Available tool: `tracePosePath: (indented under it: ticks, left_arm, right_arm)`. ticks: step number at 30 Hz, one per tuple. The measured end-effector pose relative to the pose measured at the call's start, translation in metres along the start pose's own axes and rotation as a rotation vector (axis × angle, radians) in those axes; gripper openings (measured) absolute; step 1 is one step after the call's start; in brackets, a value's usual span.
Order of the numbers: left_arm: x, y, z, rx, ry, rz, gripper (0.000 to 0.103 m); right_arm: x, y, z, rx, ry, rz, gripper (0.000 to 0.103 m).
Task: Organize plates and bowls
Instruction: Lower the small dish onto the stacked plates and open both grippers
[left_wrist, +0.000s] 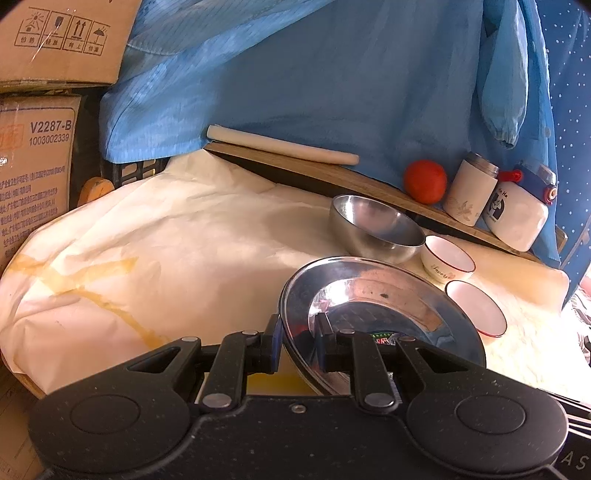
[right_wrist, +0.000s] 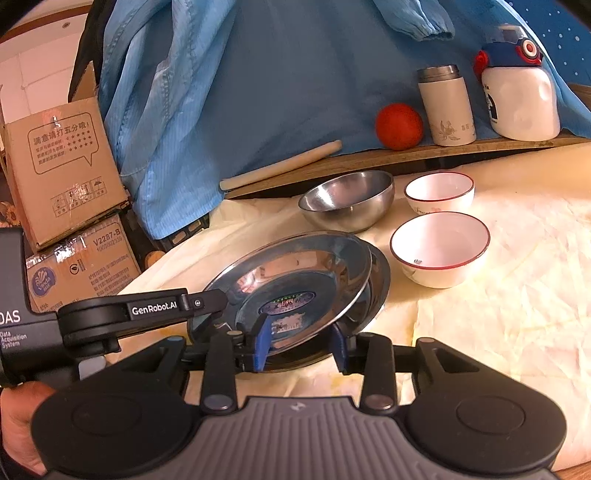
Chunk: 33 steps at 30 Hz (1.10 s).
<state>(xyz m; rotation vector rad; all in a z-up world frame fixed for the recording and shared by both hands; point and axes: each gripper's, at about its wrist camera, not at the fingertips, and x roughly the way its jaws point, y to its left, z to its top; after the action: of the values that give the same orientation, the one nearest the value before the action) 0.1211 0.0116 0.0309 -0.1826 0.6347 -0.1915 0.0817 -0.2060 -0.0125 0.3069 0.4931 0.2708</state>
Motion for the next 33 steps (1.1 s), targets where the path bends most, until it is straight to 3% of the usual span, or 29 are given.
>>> tracePosePath:
  ticks: [14,23,26,31,33]
  left_arm:
    - [0.003,0.0,-0.003,-0.001,0.003,0.017,0.02]
    - [0.003,-0.009,-0.006,0.048,-0.033,0.057,0.019]
    - [0.003,-0.008,-0.006,0.046,-0.035,0.057,0.02]
    - [-0.003,-0.006,-0.002,0.023,-0.07,0.06,0.068]
    - [-0.005,-0.007,0.0,0.022,-0.088,0.06,0.072]
  right_arm:
    - [0.001,0.002,-0.001,-0.04,-0.007,-0.048,0.051]
    - [0.002,0.003,-0.001,-0.07,-0.023,-0.076,0.051]
    - [0.0,0.002,-0.002,-0.071,-0.031,-0.079,0.056]
    - [-0.007,-0.002,0.0,-0.052,-0.074,-0.071,0.078]
    - [-0.009,-0.004,0.001,-0.046,-0.088,-0.073,0.082]
